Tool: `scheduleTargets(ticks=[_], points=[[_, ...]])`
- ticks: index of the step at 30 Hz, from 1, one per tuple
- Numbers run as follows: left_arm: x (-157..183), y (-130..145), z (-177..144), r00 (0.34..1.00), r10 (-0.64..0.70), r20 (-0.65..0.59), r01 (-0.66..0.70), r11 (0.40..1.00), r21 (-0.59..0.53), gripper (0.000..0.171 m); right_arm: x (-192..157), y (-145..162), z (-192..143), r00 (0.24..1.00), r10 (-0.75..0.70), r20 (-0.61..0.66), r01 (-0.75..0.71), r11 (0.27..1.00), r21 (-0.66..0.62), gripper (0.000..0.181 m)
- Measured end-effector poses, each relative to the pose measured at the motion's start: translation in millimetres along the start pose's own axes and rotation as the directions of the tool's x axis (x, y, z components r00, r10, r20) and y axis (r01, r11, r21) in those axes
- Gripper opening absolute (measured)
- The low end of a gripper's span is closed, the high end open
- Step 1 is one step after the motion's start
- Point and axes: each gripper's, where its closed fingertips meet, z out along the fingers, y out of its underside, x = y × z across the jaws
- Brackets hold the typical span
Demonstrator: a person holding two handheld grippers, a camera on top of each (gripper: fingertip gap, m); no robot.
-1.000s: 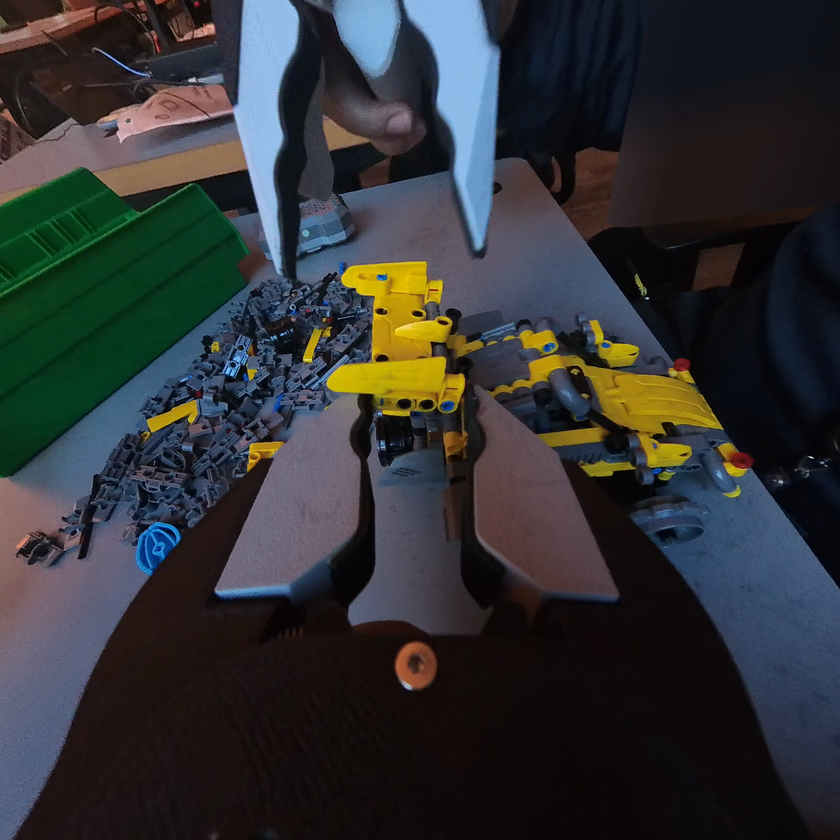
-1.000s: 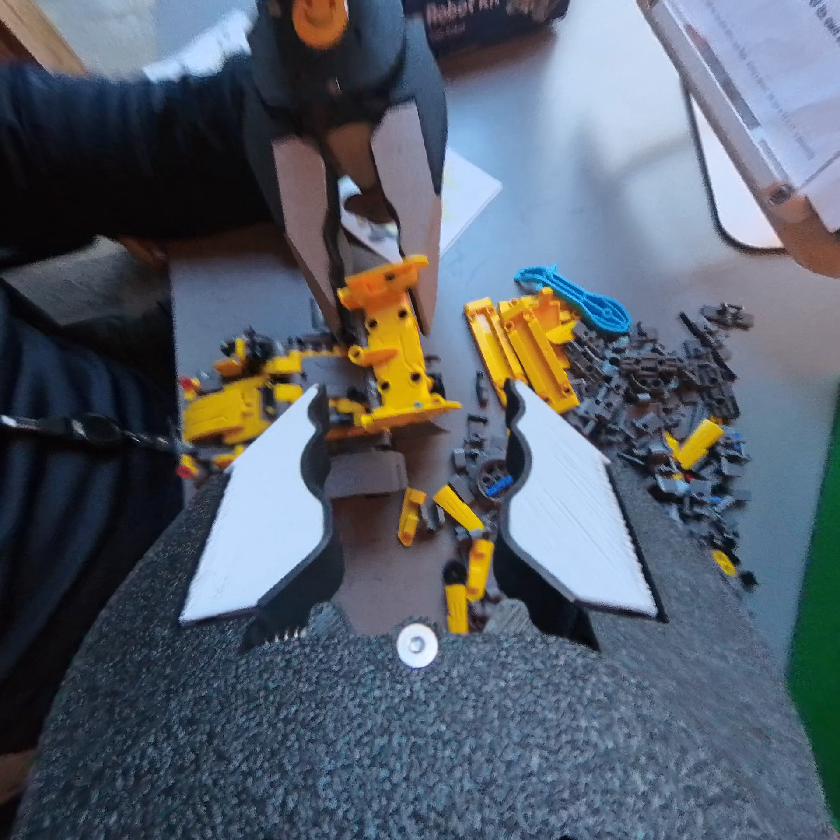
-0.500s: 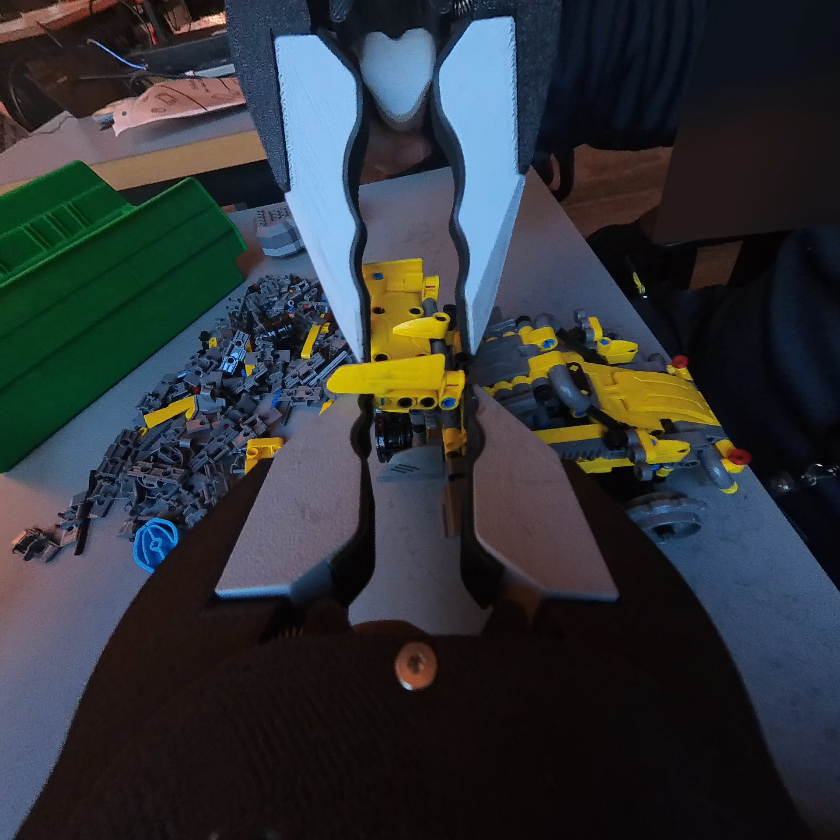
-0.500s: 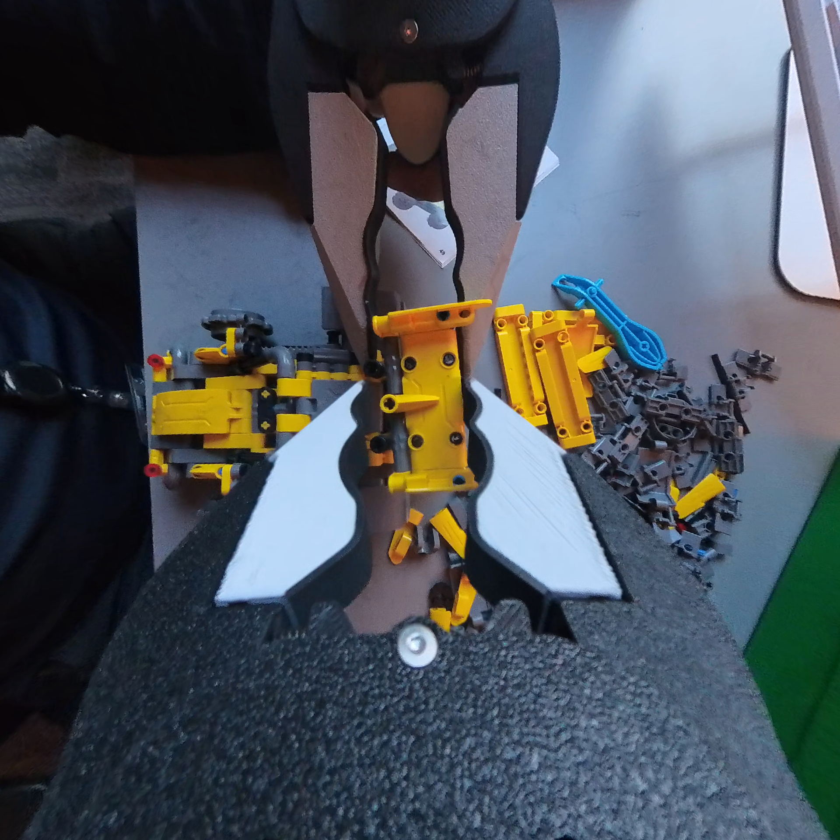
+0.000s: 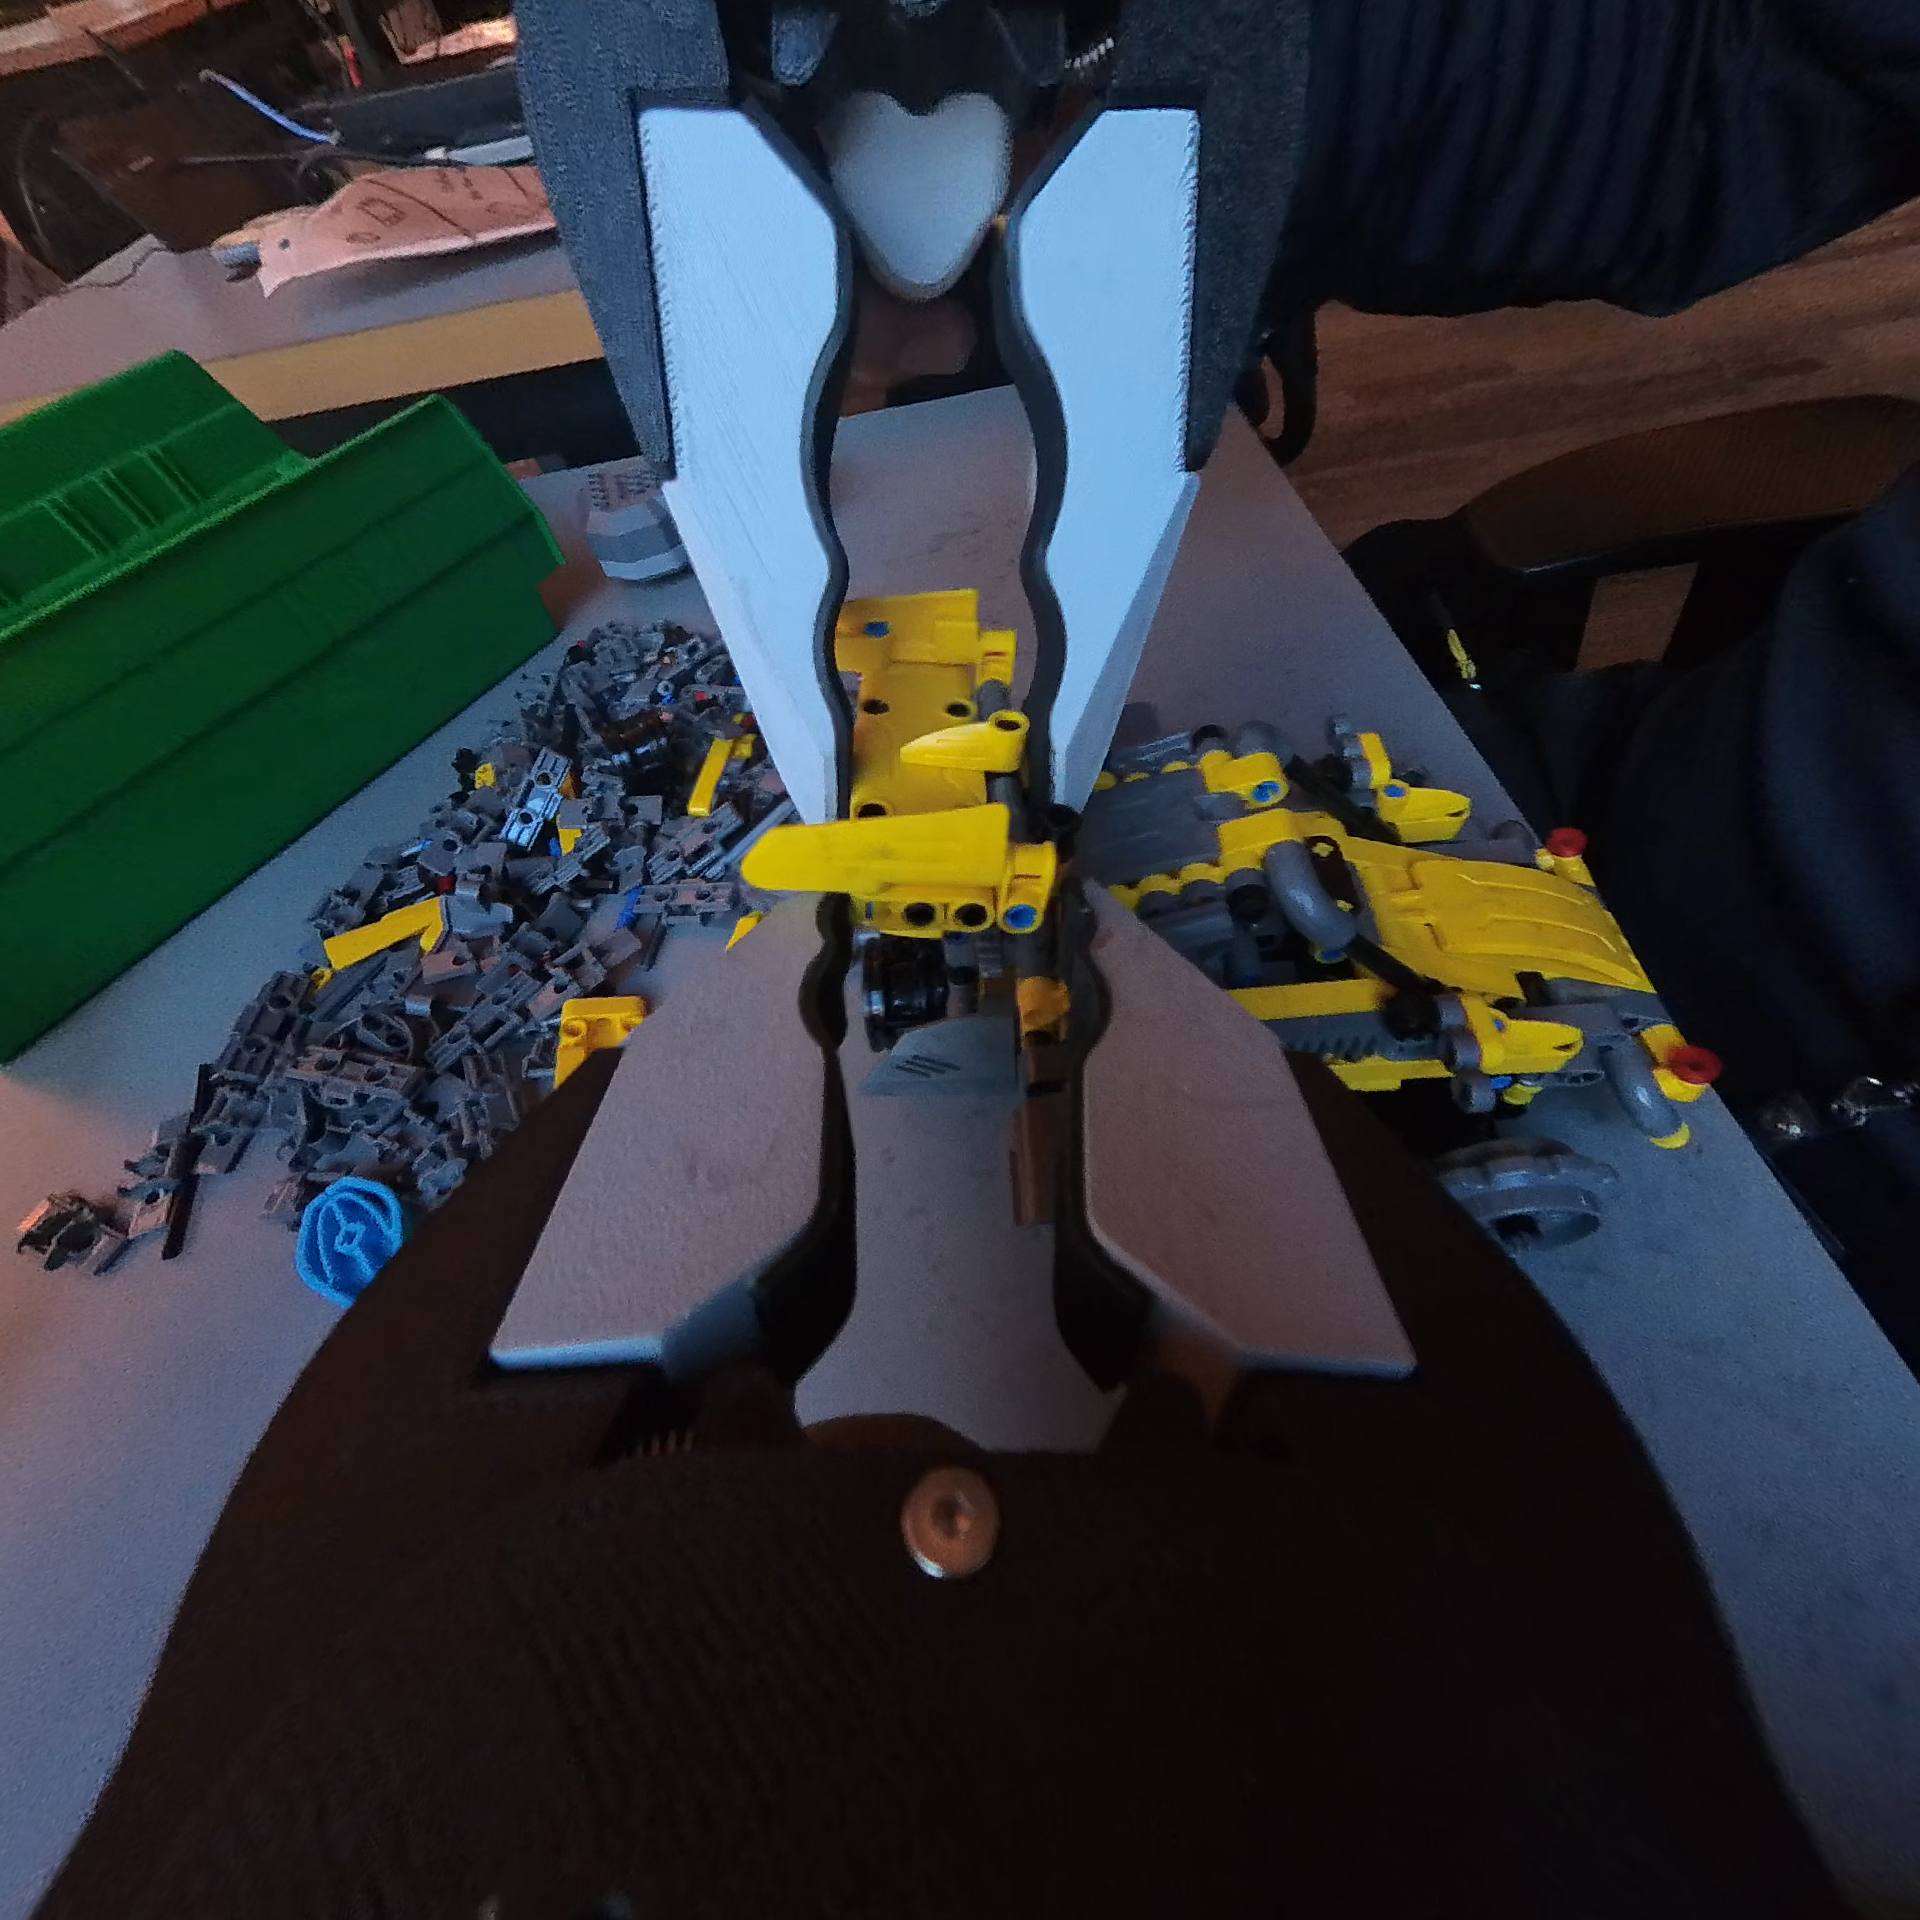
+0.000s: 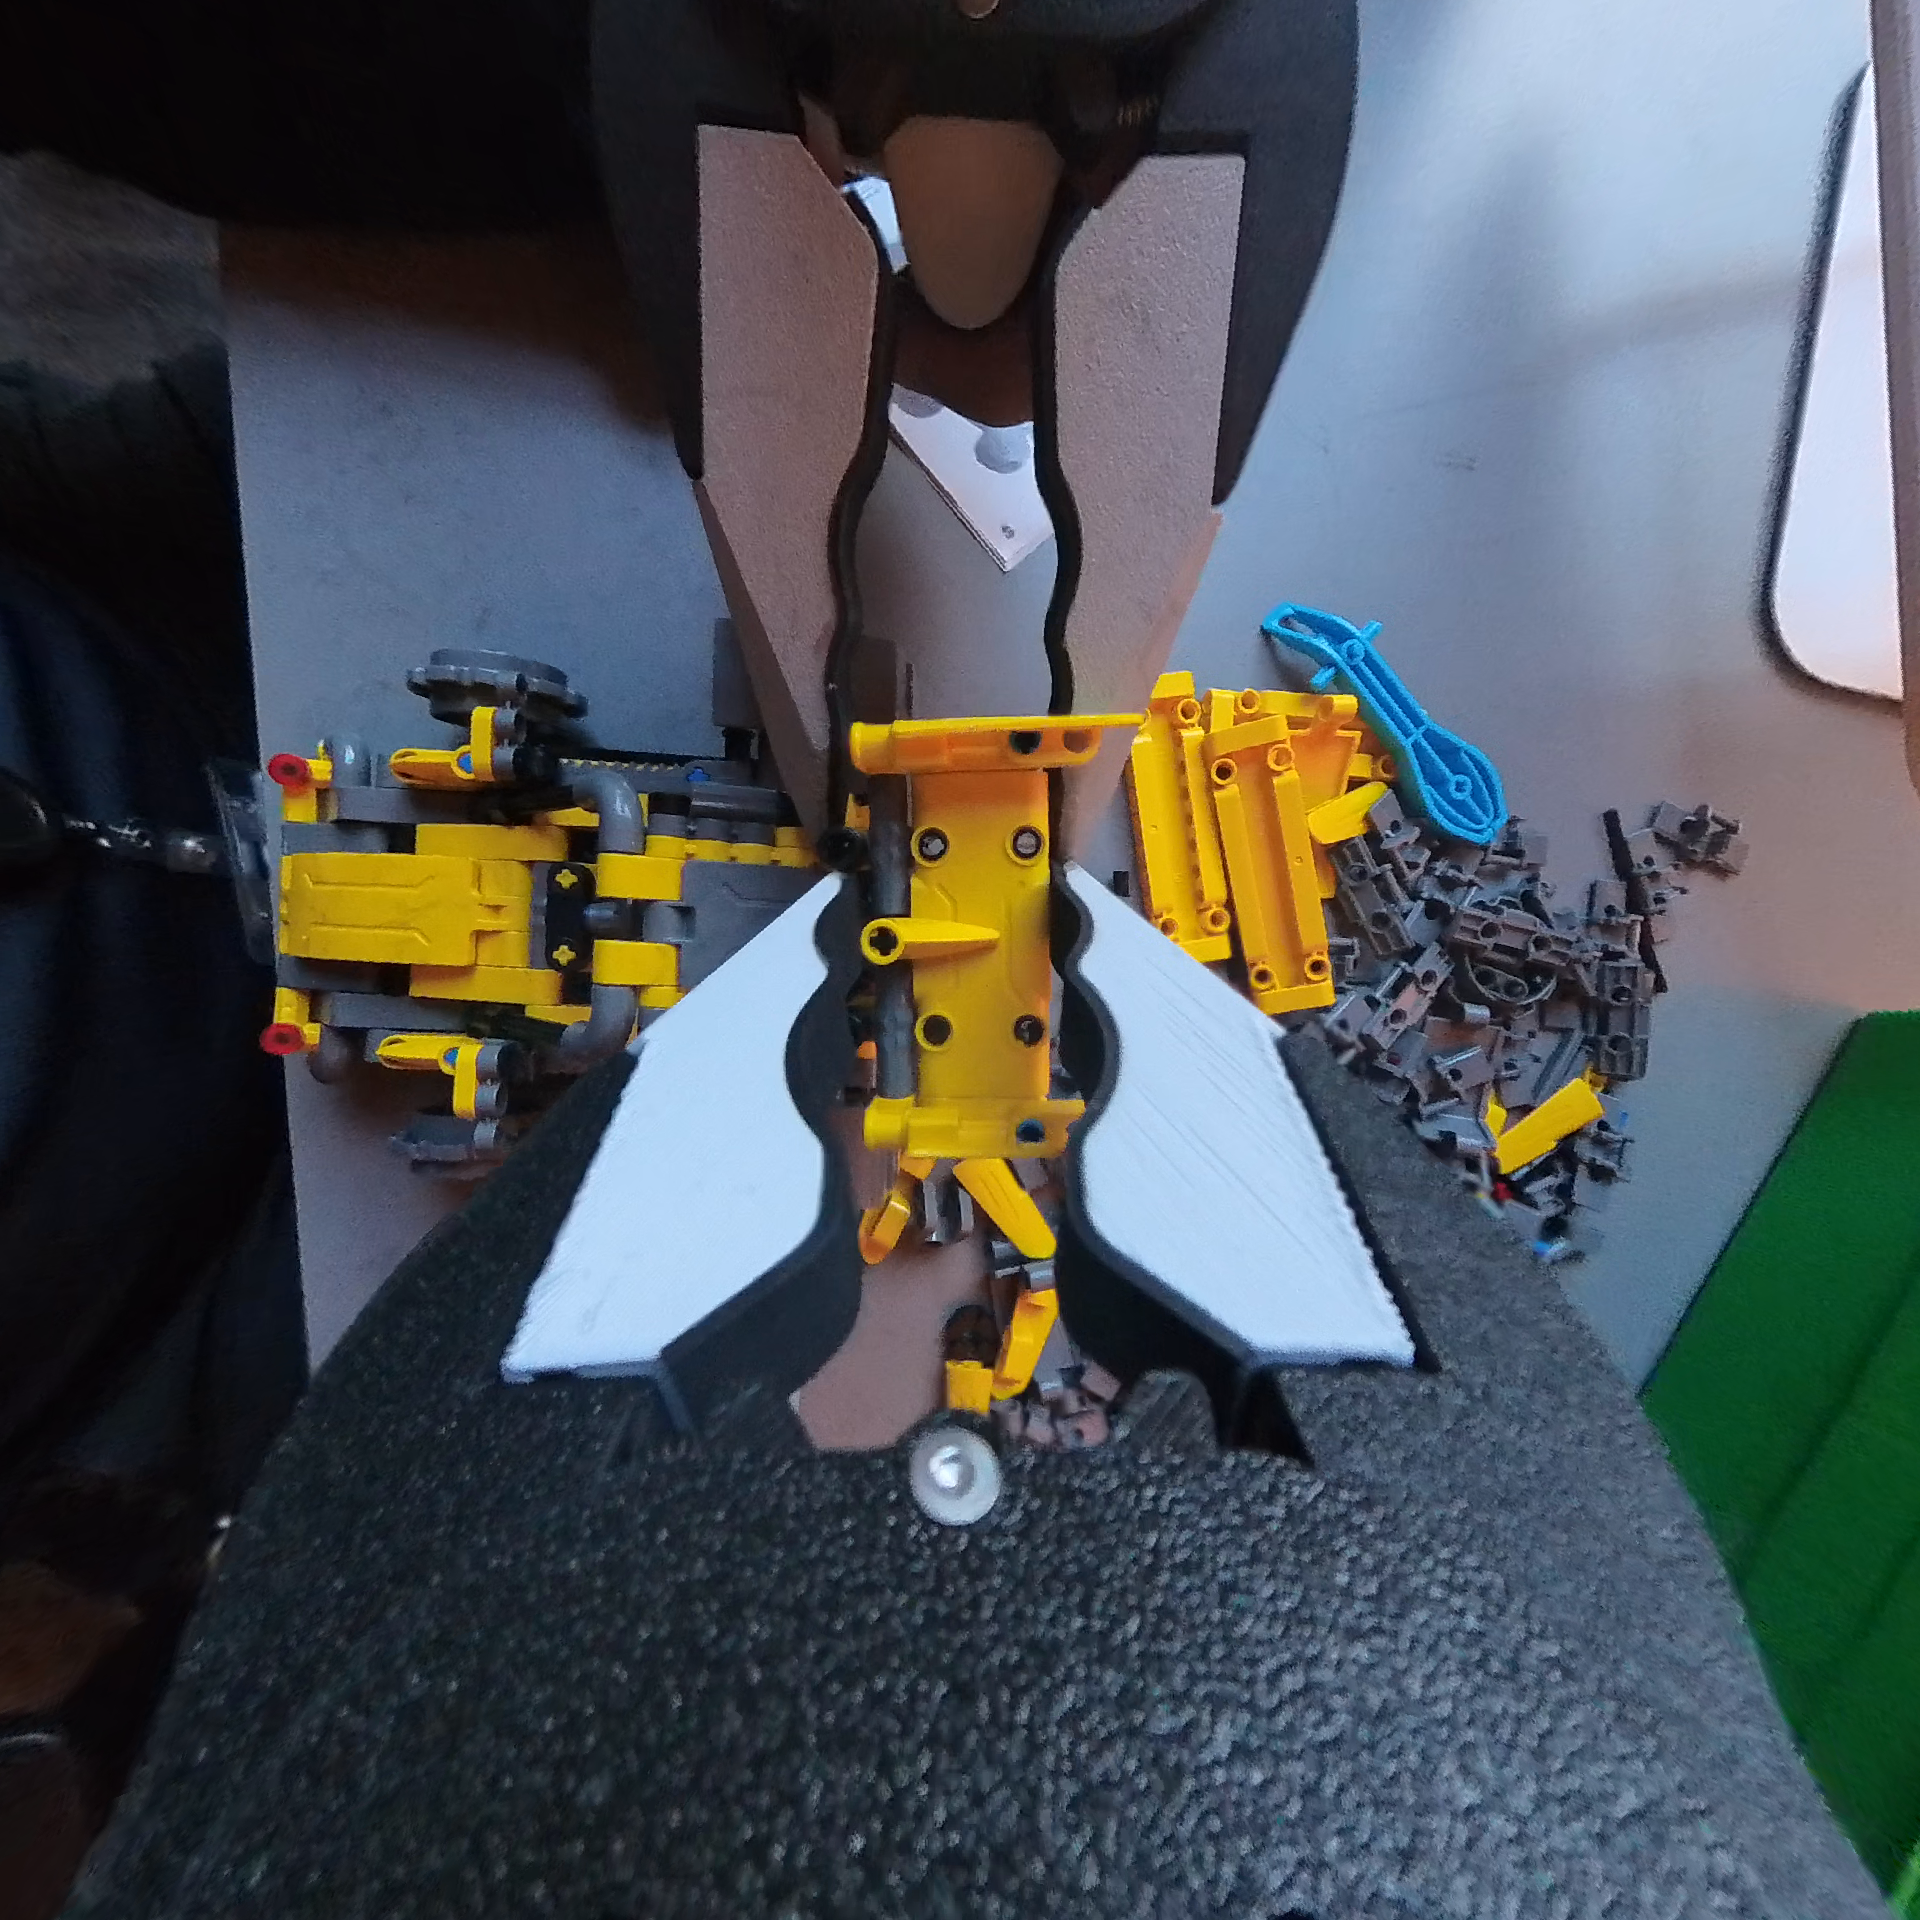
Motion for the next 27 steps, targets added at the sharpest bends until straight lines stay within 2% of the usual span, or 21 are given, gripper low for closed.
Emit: scheduleTargets(ticks=[10, 15, 19, 23, 27], points=[[-16.1, 18.3, -23.8, 0.996, -0.069, 0.062, 0.073, 0.995, -0.069, 0.033, 4.6, 6.8, 0.0, 0.987, 0.147, 0.065, -0.143, 0.988, -0.056, 0.035], [-21.1, 26.3, -24.0, 0.993, -0.088, 0.081, 0.095, 0.991, -0.094, 0.036, 2.7, 7.7, 1.7, 0.982, 0.152, 0.112, -0.139, 0.983, -0.117, 0.035], [-21.4, 20.5, -25.2, 0.993, -0.065, 0.095, 0.073, 0.994, -0.081, 0.037, 1.9, 8.5, 2.1, 0.979, 0.162, 0.124, -0.141, 0.976, -0.164, 0.034], [-20.7, 7.1, -27.7, 0.994, -0.057, 0.098, 0.059, 0.998, -0.019, 0.036, 1.3, 8.4, 2.9, 0.981, 0.152, 0.122, -0.127, 0.973, -0.194, 0.035], [-13.1, 3.7, -18.4, 0.996, -0.066, 0.058, 0.067, 0.998, -0.017, 0.05, 2.3, 8.0, 3.3, 0.989, 0.125, 0.083, -0.105, 0.971, -0.213, 0.035]])
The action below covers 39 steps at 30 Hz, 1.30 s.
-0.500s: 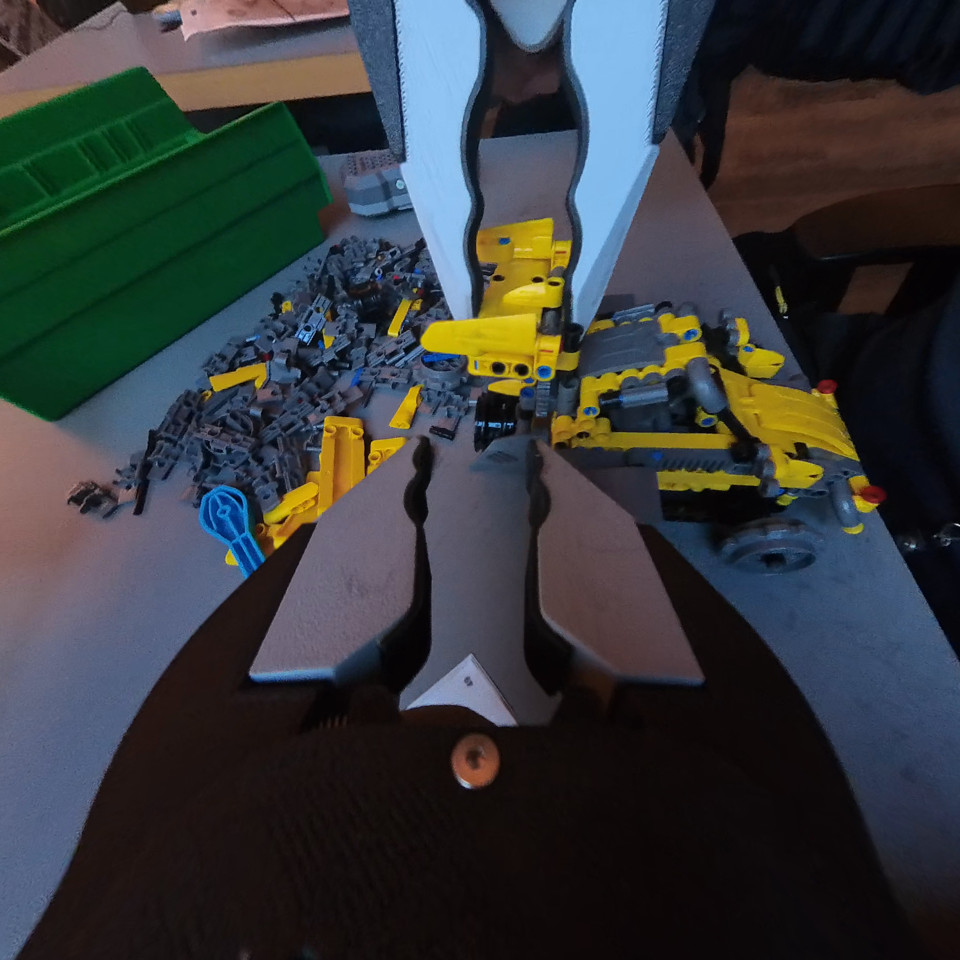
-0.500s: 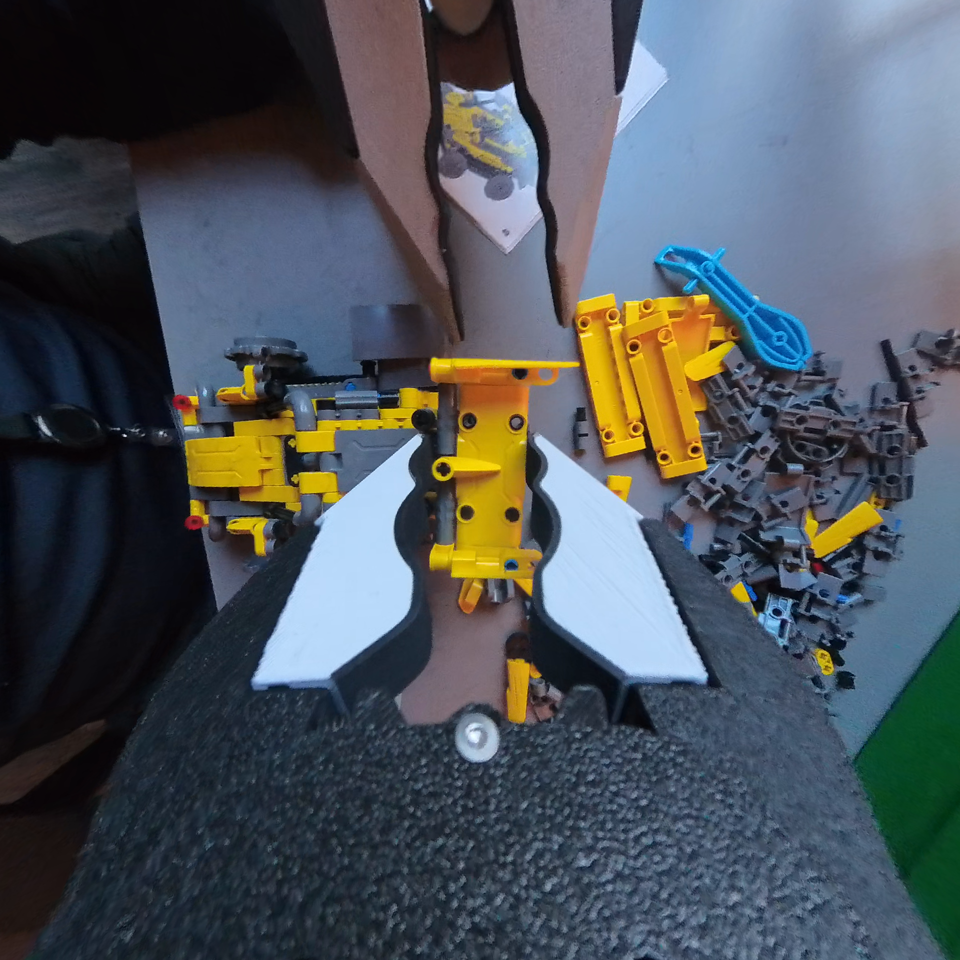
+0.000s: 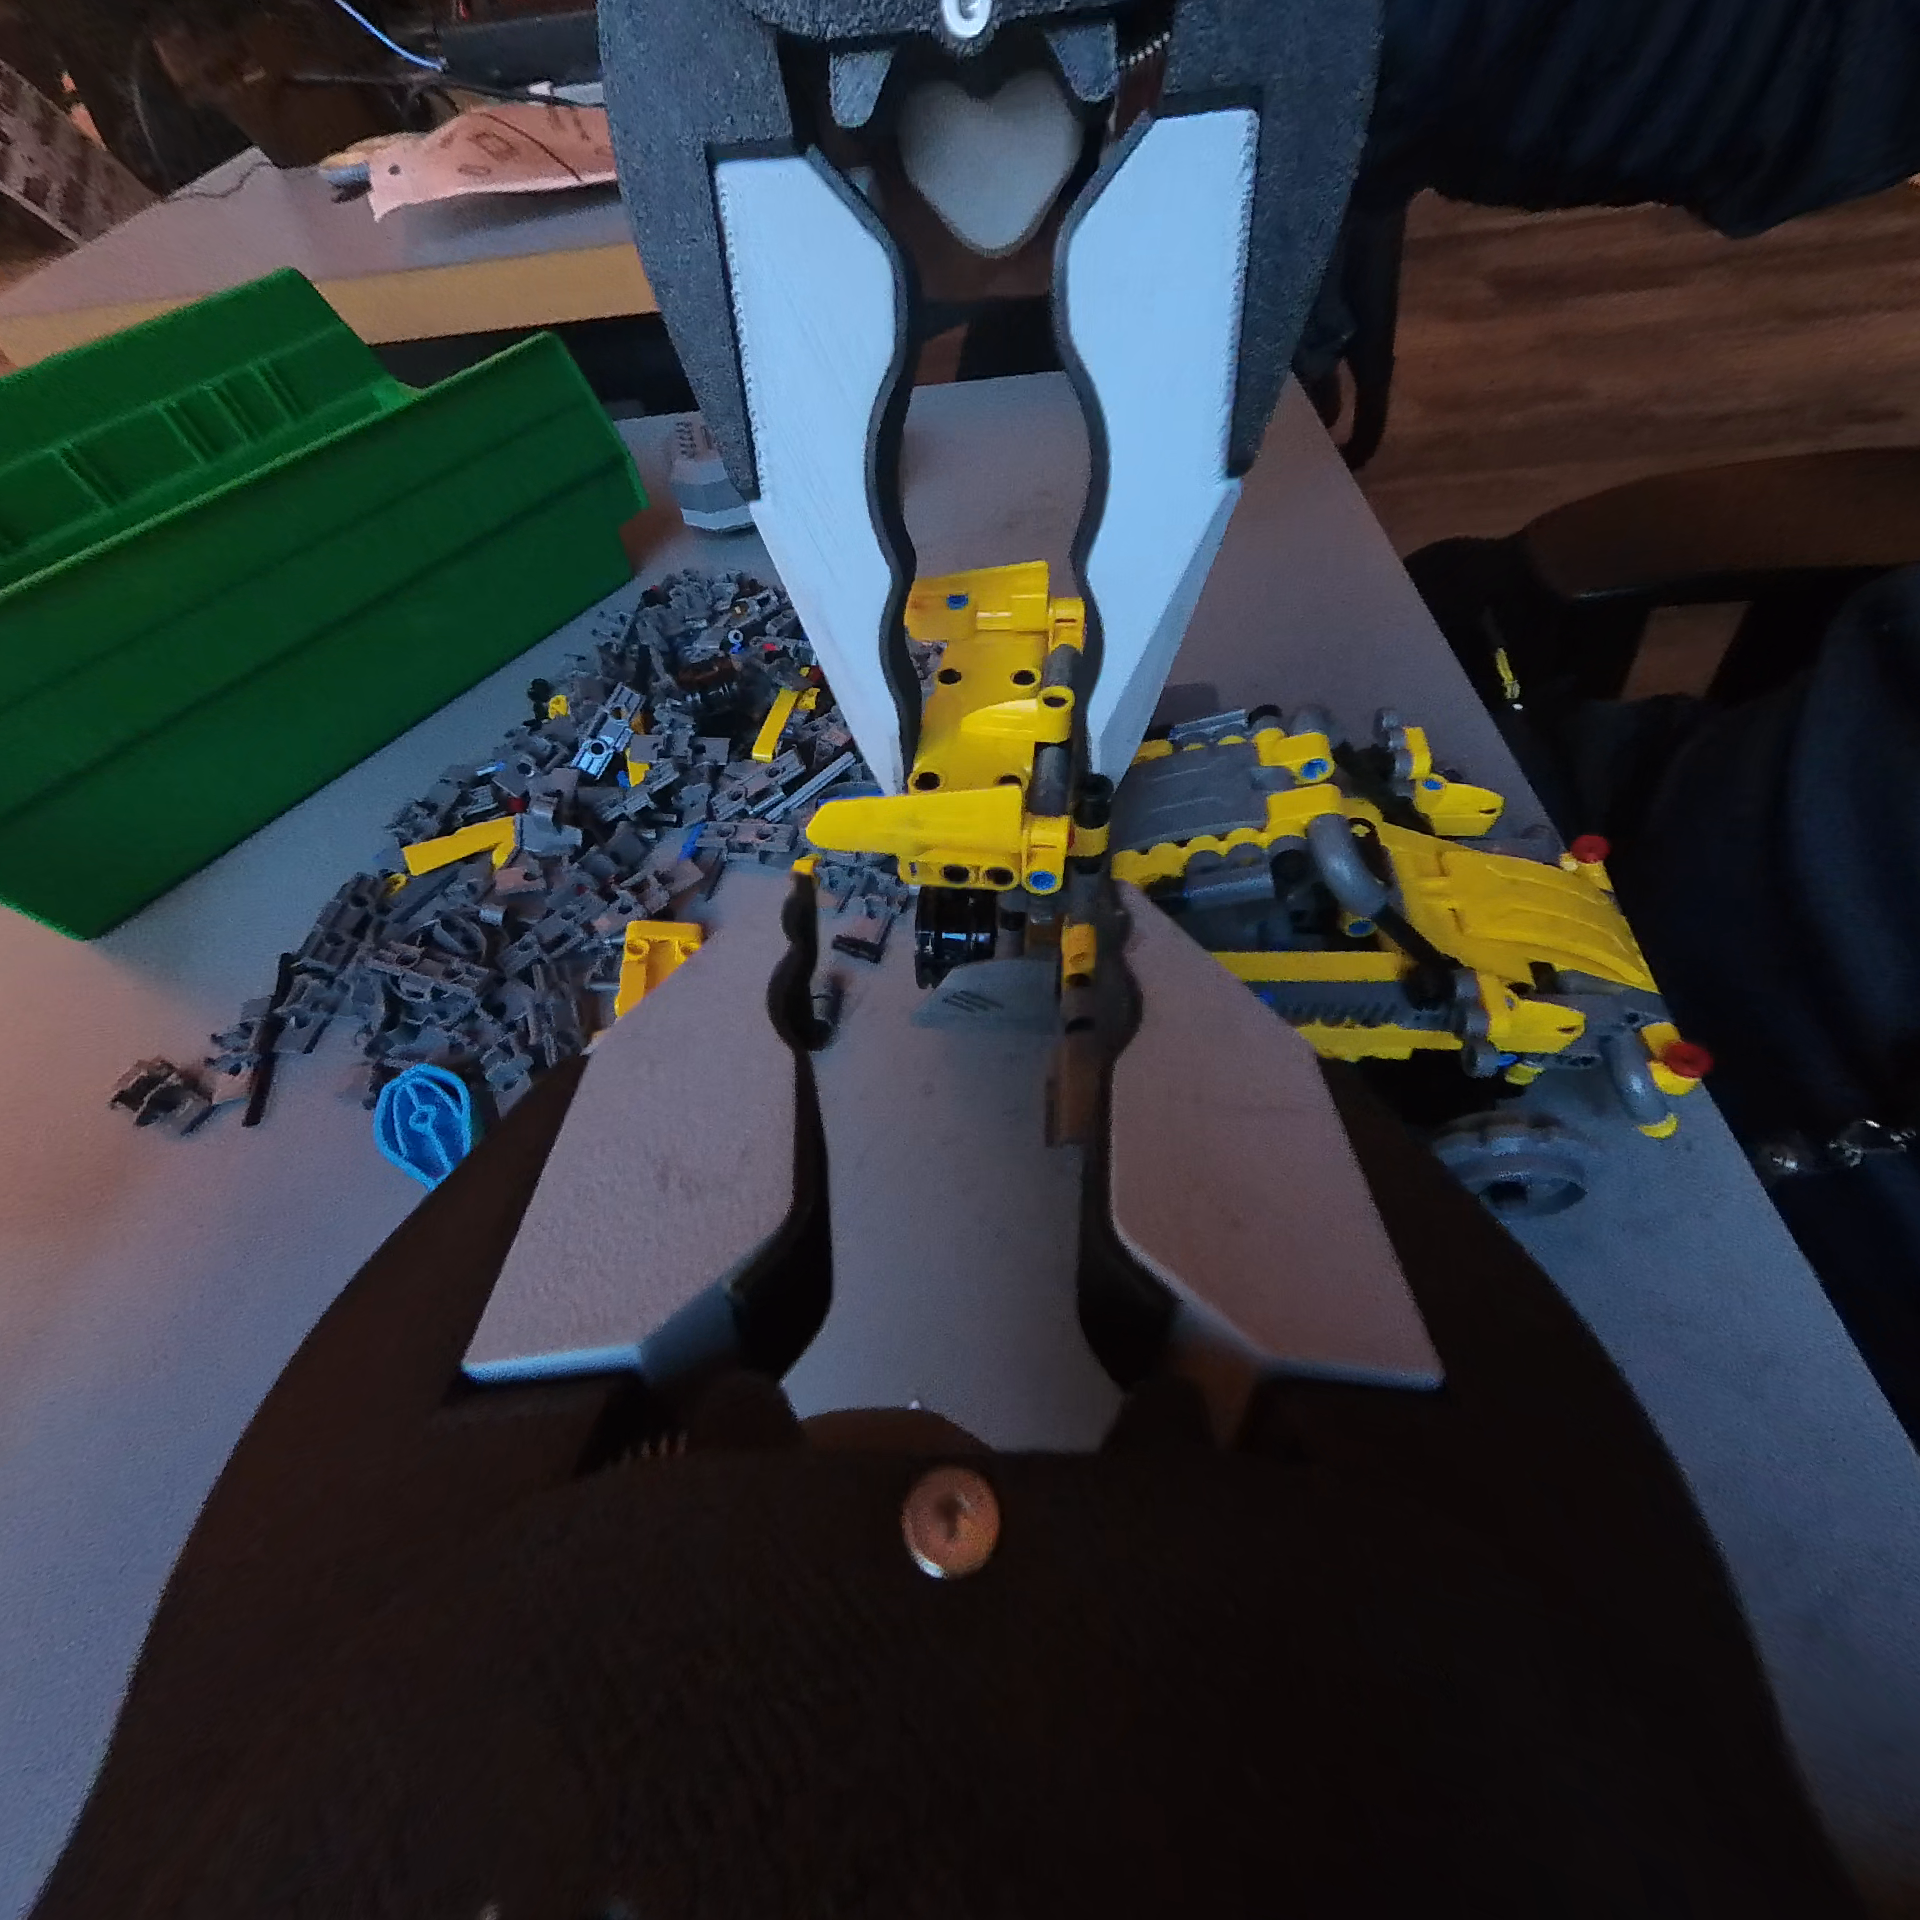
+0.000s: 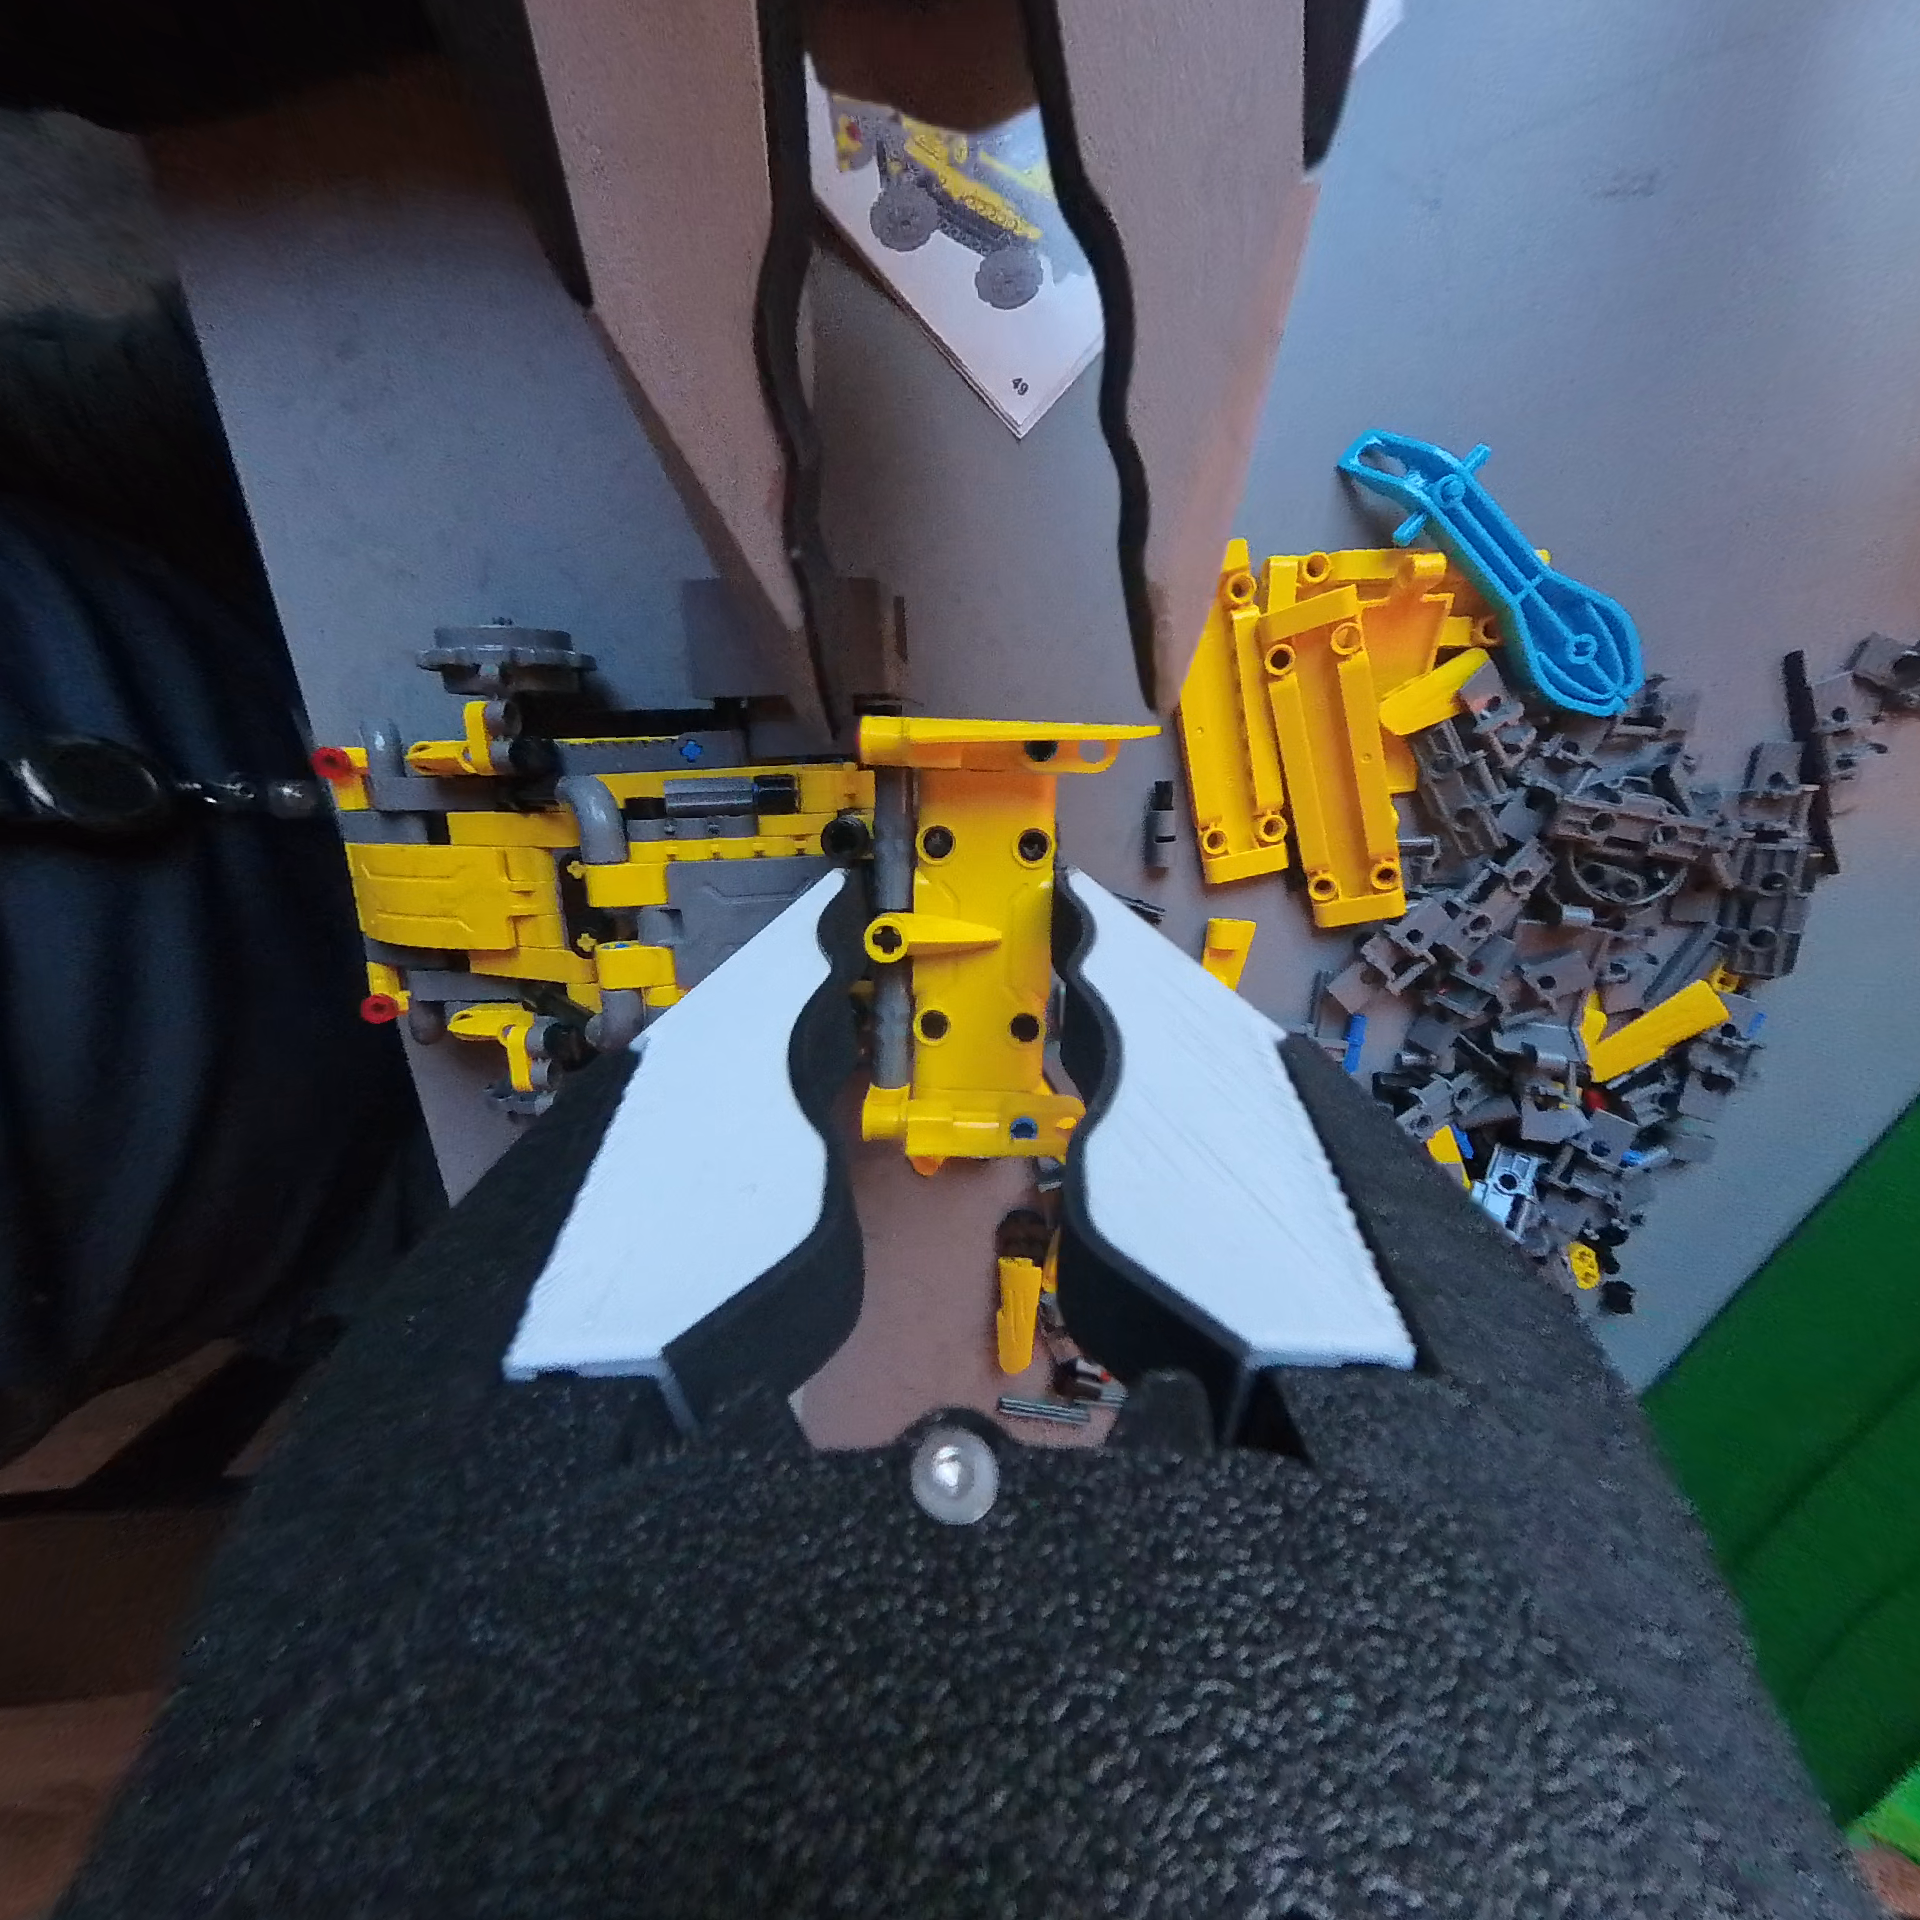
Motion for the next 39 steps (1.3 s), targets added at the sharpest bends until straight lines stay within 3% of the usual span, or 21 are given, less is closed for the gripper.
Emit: scheduleTargets(ticks=[4, 8, 14, 17, 18, 30, 32, 37, 39], points=[[5.9, -7.7, 3.2, 0.999, -0.008, -0.032, 0.009, 0.999, 0.035, 0.053, -0.3, -0.3, -1.5, 0.994, -0.044, -0.098, 0.043, 0.999, -0.011, 0.034], [3.1, -8.6, 2.9, 1.0, 0.028, -0.001, -0.028, 0.999, 0.037, 0.043, -0.2, -0.9, -2.7, 0.979, -0.094, -0.181, 0.088, 0.995, -0.044, 0.034], [4.1, -9.9, 4.9, 1.0, 0.019, -0.007, -0.018, 0.999, 0.04, 0.044, -0.6, -0.5, -2.6, 0.971, -0.09, -0.221, 0.085, 0.996, -0.029, 0.034], [4.5, -9.2, 5.2, 1.0, 0.027, -0.013, -0.026, 0.999, 0.043, 0.042, -0.3, -0.3, -2.3, 0.972, -0.086, -0.217, 0.084, 0.996, -0.02, 0.034], [7.8, -6.6, 5.1, 0.999, 0.034, -0.035, -0.033, 0.999, 0.031, 0.031, 0.5, 0.2, -2.1, 0.973, -0.084, -0.214, 0.081, 0.996, -0.022, 0.034], [4.6, 4.4, 9.7, 0.999, 0.019, -0.028, -0.02, 1.0, -0.024, 0.03, 0.6, -1.5, 3.5, 0.998, -0.039, -0.041, 0.042, 0.997, 0.062, 0.033], [4.9, 4.0, 6.7, 0.999, 0.005, -0.037, -0.006, 1.0, -0.023, 0.033, 0.1, -3.2, 3.7, 0.996, -0.063, -0.055, 0.066, 0.996, 0.06, 0.034], [0.1, -0.9, 2.7, 0.995, -0.08, -0.052, 0.082, 0.996, 0.034, 0.064, -4.1, -6.6, 5.7, 0.997, -0.066, -0.028, 0.068, 0.995, 0.079, 0.034], [8.9, -6.7, 5.1, 0.99, -0.09, -0.112, 0.097, 0.994, 0.059, 0.064, -2.5, -6.4, 5.9, 0.998, -0.06, -0.031, 0.063, 0.994, 0.089, 0.034]])
